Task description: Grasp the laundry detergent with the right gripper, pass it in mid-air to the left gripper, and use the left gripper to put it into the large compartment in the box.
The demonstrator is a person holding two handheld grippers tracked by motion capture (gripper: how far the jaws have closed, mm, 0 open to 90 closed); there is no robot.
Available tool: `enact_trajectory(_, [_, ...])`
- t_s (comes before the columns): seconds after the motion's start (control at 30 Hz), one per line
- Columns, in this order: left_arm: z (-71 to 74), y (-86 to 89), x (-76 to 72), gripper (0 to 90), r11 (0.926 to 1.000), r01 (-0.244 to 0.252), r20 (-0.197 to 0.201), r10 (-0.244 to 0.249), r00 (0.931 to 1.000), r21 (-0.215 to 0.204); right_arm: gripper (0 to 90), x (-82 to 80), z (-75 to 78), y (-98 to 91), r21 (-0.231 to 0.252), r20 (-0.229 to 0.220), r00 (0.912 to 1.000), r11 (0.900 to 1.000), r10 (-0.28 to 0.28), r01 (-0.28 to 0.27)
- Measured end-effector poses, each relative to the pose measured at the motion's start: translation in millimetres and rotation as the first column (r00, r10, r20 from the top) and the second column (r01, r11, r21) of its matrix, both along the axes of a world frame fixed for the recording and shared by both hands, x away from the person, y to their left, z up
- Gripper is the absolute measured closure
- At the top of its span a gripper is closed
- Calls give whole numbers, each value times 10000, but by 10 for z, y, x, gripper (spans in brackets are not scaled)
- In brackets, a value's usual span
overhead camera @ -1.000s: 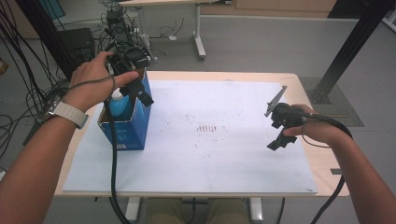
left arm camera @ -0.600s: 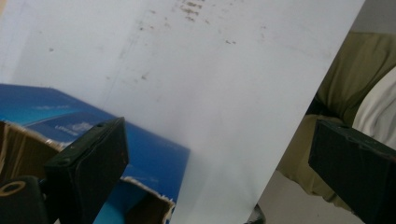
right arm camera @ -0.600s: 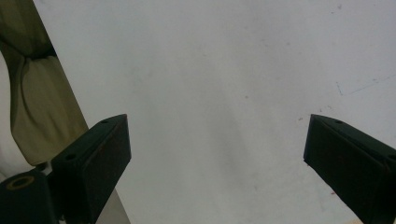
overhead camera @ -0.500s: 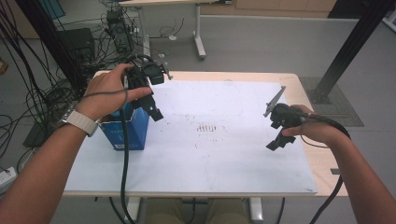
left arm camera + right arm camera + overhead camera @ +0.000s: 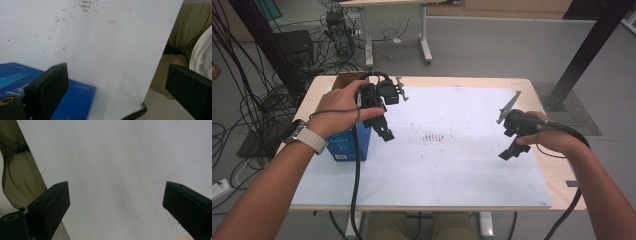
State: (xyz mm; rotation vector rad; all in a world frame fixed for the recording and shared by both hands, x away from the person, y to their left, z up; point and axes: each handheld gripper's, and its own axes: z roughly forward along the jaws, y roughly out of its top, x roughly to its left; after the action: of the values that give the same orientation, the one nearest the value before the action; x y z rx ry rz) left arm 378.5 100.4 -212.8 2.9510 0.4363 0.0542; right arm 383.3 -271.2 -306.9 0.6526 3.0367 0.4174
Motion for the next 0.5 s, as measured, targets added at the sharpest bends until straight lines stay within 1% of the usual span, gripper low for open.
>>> enact_trajectory(0.07, [-25, -18, -11, 56, 9999, 106, -93, -105, 9999, 21, 75, -9, 4, -1, 38, 15, 10000, 10000, -34, 34])
enact_trajectory(0.1, [-33, -31, -18, 57, 9997, 204, -87, -203, 9998, 103, 75, -12, 4, -3, 38, 9, 10000, 10000, -47, 47])
enact_trajectory(0.2, [-50, -65, -37, 57, 9994, 320, -75, -319, 9995, 138, 75, -15, 7, -14, 31, 35, 10000, 10000, -81, 81])
enact_trajectory(0.43, [-54, -86, -35, 56, 9992, 328, -97, -326, 9994, 232, 74, -22, 2, -24, 63, 41, 10000, 9999, -80, 80])
enact_trajectory(0.5, [-59, -84, -36, 57, 9994, 267, -88, -265, 9996, 198, 74, -23, 6, -29, 73, 51, 9999, 9999, -96, 95])
